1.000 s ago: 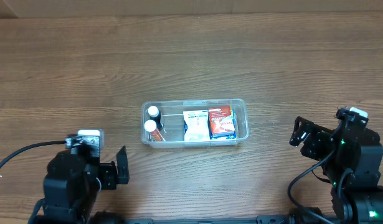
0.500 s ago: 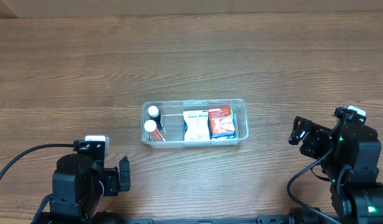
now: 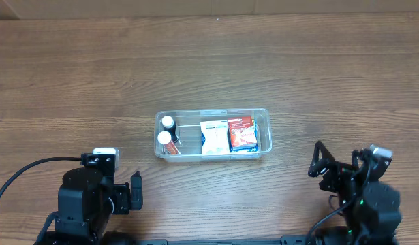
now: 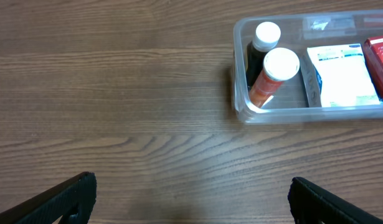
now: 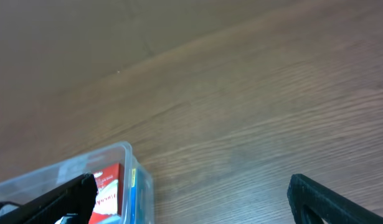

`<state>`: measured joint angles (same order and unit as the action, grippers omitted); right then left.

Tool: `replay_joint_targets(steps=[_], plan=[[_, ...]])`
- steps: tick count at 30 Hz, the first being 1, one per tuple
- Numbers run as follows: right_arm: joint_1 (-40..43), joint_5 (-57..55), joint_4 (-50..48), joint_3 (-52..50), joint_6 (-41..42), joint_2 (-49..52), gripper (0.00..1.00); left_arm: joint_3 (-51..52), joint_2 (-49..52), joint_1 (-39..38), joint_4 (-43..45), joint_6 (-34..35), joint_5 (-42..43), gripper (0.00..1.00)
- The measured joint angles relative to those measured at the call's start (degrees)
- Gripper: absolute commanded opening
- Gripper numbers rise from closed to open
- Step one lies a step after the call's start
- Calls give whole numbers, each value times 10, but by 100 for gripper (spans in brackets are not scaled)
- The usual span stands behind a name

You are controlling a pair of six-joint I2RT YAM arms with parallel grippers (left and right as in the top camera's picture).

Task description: Pack container

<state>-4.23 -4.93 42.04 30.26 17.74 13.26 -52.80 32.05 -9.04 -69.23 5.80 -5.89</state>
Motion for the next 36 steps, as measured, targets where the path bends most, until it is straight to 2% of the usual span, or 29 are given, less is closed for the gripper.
replay_joint_targets(steps=[5,10,11,14,18,36], plan=[[0,11,-192,-151,0,-116,100,0,0,0,0,0,0,100],[0,15,-419,-254,-15,-125,100,0,0,0,0,0,0,100],[0,17,-430,-272,-29,-126,100,0,0,0,0,0,0,100],[0,28,-382,-292,-66,-125,100,0,0,0,0,0,0,100],[0,35,-370,-292,-89,-126,100,0,0,0,0,0,0,100],[0,36,-370,-292,-99,-126,100,0,0,0,0,0,0,100]])
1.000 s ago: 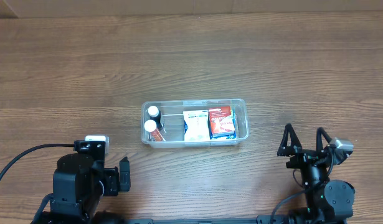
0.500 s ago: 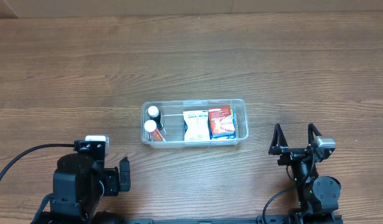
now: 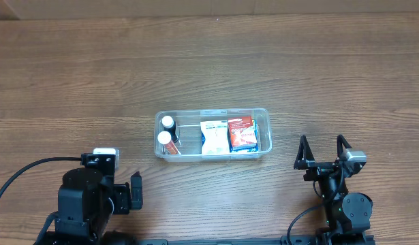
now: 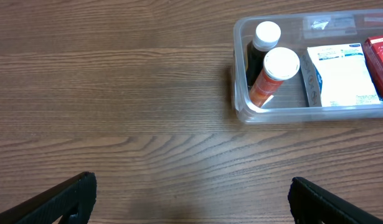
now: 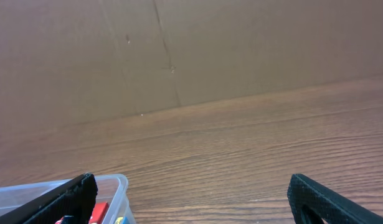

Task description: Pack container

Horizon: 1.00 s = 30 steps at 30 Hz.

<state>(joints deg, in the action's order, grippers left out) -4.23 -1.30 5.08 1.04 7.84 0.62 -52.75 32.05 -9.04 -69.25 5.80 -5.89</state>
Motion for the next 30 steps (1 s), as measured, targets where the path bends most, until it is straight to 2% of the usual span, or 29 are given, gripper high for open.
replay_joint_targets(steps=[13,17,22,24,28,29,30], plan=[[0,0,0,0,0,0,100,0,-4,0,0,0,0,100],[0,0,1,0,-1,0,100,47,-79,0,42,0,0,100],[0,1,0,0,-1,0,100,261,-229,0,233,0,-2,100],[0,0,1,0,-2,0,100,322,-252,0,302,-3,-2,100],[0,0,0,0,-2,0,100,461,-288,13,603,-44,2,100],[0,0,1,0,-2,0,100,495,-293,16,655,-60,5,100],[0,0,0,0,-2,0,100,508,-293,16,650,-68,10,100]])
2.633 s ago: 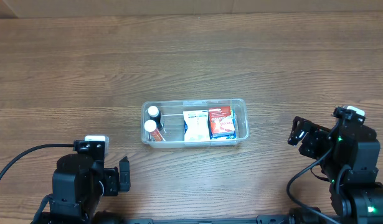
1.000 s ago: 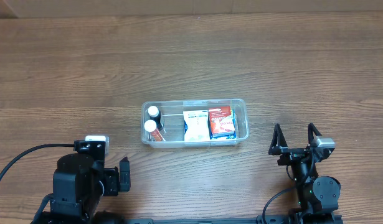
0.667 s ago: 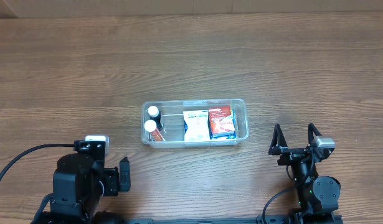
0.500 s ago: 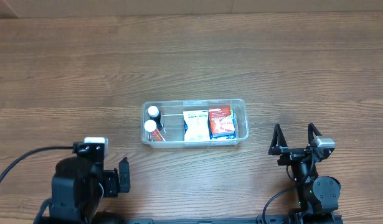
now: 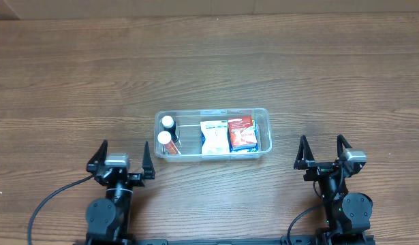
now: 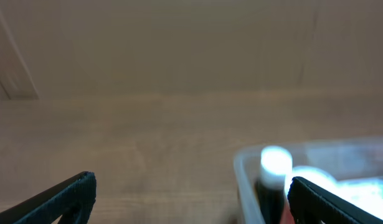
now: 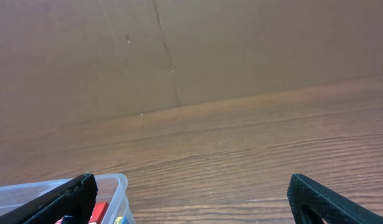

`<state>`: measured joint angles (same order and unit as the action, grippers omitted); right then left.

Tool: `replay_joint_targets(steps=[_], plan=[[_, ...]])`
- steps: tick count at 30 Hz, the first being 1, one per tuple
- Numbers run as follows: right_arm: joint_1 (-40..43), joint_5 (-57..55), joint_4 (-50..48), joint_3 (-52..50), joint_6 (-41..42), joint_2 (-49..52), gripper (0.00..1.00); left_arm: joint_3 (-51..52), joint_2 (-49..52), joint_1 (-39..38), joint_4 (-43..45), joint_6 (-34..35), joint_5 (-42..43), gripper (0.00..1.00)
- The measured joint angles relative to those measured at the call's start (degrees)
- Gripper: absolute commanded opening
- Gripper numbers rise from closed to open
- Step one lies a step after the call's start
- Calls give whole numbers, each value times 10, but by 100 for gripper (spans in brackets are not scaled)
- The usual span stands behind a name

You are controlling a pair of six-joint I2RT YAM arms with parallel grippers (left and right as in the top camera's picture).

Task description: Pack container

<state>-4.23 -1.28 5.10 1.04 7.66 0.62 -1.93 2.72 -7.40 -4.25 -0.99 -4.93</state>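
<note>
A clear plastic container sits mid-table. Inside stand a dark bottle and an orange bottle, both white-capped, beside a white packet and a red packet. My left gripper rests open near the table's front edge, left of the container, holding nothing. My right gripper rests open to the container's right, also holding nothing. The left wrist view is blurred and shows the container's corner with the dark bottle's cap. The right wrist view catches the container's corner.
Bare wood-grain table surrounds the container on all sides. A cardboard wall stands behind the table's far edge. A black cable trails from the left arm at the front.
My left arm has come down from a raised, downward-looking pose to a low rest pose, its gripper now level and facing the far wall. The right arm and the container's contents are unchanged.
At first both arms were raised near the front edge, grippers open, with the container holding both bottles and both packets. Then the right arm sat folded low, its gripper level. Now the left arm sits low likewise.
</note>
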Motion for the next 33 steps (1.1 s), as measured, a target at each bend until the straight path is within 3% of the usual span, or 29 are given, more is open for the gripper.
replay_joint_targets(steps=[33], plan=[[0,0,0,0,0,0,100,14,-1,0,0,-25,13,100]])
